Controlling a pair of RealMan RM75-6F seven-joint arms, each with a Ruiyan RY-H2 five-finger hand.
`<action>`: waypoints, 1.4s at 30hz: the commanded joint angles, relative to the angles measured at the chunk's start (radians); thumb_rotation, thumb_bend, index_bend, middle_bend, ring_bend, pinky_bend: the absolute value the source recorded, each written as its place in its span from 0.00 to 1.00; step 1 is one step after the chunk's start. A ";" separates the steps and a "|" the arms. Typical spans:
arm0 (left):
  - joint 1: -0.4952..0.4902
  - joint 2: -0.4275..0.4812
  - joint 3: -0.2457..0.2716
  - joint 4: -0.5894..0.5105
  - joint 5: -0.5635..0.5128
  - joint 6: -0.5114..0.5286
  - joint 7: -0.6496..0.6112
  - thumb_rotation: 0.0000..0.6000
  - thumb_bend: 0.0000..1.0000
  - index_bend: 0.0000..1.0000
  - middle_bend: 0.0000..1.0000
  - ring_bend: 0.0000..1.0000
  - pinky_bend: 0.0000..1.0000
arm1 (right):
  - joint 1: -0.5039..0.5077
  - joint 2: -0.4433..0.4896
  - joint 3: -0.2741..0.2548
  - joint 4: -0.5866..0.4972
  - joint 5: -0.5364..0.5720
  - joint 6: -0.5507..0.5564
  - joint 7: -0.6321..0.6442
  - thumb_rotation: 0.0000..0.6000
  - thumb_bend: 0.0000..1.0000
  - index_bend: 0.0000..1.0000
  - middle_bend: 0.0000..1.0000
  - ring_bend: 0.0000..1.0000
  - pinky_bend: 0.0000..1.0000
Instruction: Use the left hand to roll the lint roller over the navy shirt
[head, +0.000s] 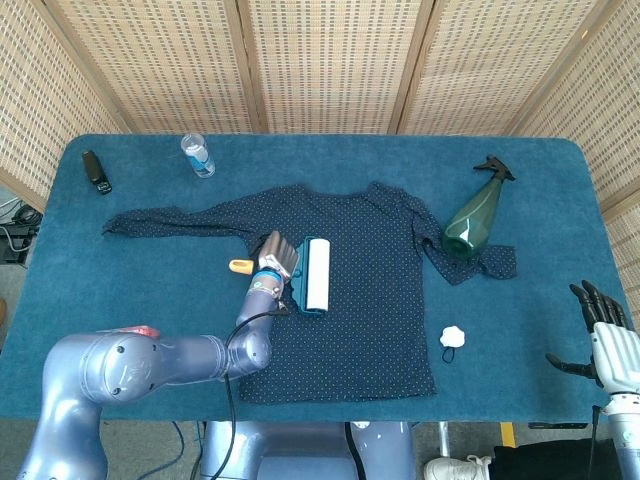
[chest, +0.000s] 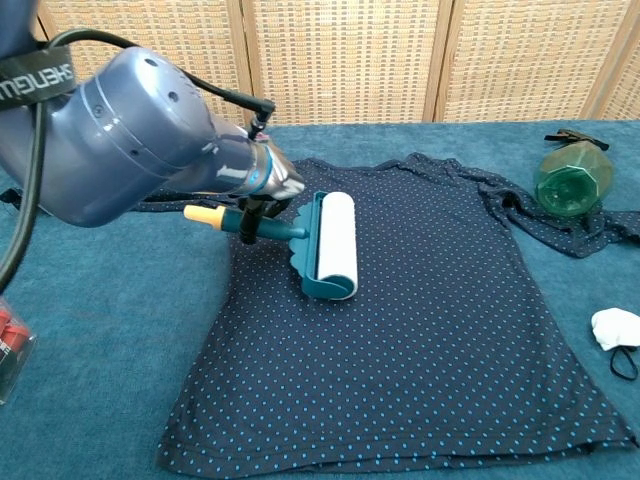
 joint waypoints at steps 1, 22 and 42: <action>0.019 0.016 0.005 -0.014 0.008 0.009 -0.001 1.00 0.52 0.85 0.89 0.73 0.63 | 0.000 0.000 -0.002 -0.003 -0.003 0.001 -0.003 1.00 0.05 0.00 0.00 0.00 0.00; 0.218 0.144 0.115 -0.051 0.136 -0.017 -0.084 1.00 0.52 0.85 0.89 0.73 0.63 | -0.005 0.001 -0.014 -0.029 -0.028 0.024 -0.051 1.00 0.05 0.00 0.00 0.00 0.00; 0.146 0.098 0.031 -0.090 0.117 0.045 -0.023 1.00 0.52 0.85 0.89 0.73 0.64 | -0.008 0.008 -0.011 -0.030 -0.026 0.031 -0.034 1.00 0.05 0.00 0.00 0.00 0.00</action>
